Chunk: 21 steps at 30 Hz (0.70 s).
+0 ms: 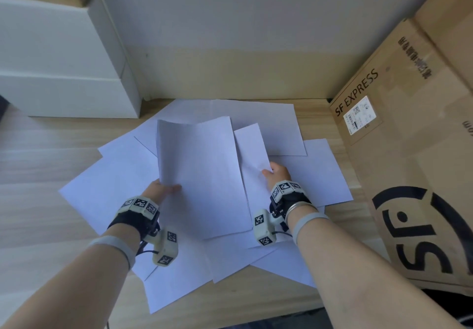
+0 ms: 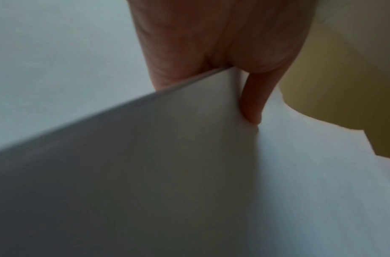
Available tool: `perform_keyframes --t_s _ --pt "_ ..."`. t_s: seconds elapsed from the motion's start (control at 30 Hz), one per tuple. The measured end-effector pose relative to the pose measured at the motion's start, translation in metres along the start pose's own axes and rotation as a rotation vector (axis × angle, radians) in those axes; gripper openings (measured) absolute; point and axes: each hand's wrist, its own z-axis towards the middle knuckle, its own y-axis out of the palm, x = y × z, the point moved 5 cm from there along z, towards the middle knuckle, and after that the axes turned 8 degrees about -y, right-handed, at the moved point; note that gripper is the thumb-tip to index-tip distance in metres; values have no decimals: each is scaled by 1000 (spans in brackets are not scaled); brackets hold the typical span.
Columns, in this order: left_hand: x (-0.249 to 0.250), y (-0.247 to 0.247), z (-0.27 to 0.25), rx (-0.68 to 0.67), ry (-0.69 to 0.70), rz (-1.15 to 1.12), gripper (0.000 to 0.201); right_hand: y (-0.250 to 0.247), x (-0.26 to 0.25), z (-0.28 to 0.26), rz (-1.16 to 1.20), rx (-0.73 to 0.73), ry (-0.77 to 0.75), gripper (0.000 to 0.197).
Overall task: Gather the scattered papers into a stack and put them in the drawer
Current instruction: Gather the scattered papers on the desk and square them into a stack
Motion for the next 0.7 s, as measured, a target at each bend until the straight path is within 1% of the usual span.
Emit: perform_keyframes --t_s 0.1,0.2,0.3,0.37,0.43,0.5,0.57,0.63,0.7 --pt "10 14 -18 -92 23 -68 44 5 -11 0 105 -16 -27 27" --pt "11 18 -17 -122 37 -96 46 16 -20 1 159 -68 -39 27" --pt "13 19 -17 -166 50 -103 45 26 -27 2 195 -141 -13 26" --pt "14 16 -15 -167 53 -138 44 31 -34 4 199 -185 -29 27" --pt "15 10 -13 -120 78 -161 47 34 -39 10 186 -191 -77 23" --pt "15 1 -8 -65 119 -176 52 32 -39 21 114 -141 -116 17" --pt "14 -6 -4 -36 160 -178 56 23 -36 35 -29 -80 -142 19" --pt "11 -13 -2 -25 183 -177 60 16 -33 50 -215 -73 -173 27" --pt "7 -19 2 -7 170 -177 61 12 -33 63 -386 -114 -190 41"
